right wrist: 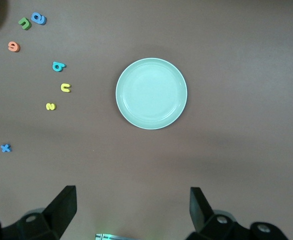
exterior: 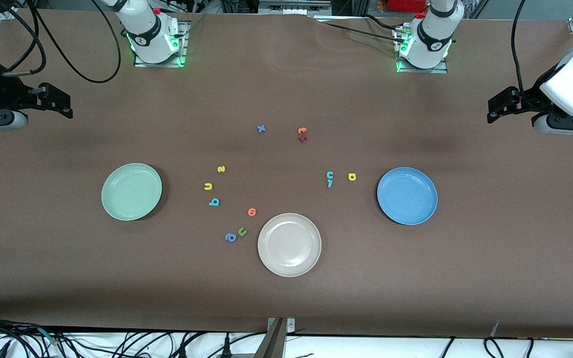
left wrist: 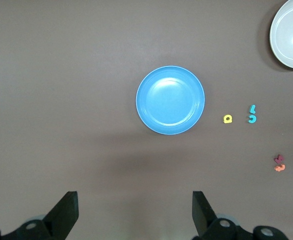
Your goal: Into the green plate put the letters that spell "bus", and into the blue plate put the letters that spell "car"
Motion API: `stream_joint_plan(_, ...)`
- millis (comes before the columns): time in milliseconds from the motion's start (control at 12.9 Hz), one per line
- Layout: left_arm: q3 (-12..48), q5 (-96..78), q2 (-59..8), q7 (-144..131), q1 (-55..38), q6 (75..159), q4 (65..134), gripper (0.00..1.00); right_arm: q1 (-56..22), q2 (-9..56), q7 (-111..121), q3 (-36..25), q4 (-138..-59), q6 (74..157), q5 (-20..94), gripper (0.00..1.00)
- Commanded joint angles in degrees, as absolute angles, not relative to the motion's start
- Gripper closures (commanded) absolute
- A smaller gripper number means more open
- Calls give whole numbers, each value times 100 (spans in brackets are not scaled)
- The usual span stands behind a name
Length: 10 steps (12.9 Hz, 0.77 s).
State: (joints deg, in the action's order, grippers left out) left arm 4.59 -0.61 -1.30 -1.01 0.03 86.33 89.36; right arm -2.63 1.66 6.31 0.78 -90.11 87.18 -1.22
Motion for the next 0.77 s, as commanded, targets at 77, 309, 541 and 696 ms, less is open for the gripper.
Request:
stream_joint_plan(77,475,-35,-105,-26,26,8482,8842,0,-290,167,527,132,-8938,8622,-220,0)
stream_joint_plan(309,475,-35,-105,-26,26,8481,8842,0,-369,167,484,132,-8938,8622,-229,0)
stream_joint_plan(541,475,-35,-105,-26,26,8473,8842,0,-369,167,466,132,-8938,8613,-228,0)
stream_joint_plan(696,475,-35,-97,-26,26,8473,8842,0,-378,167,466,132,-8947,8613,-229,0)
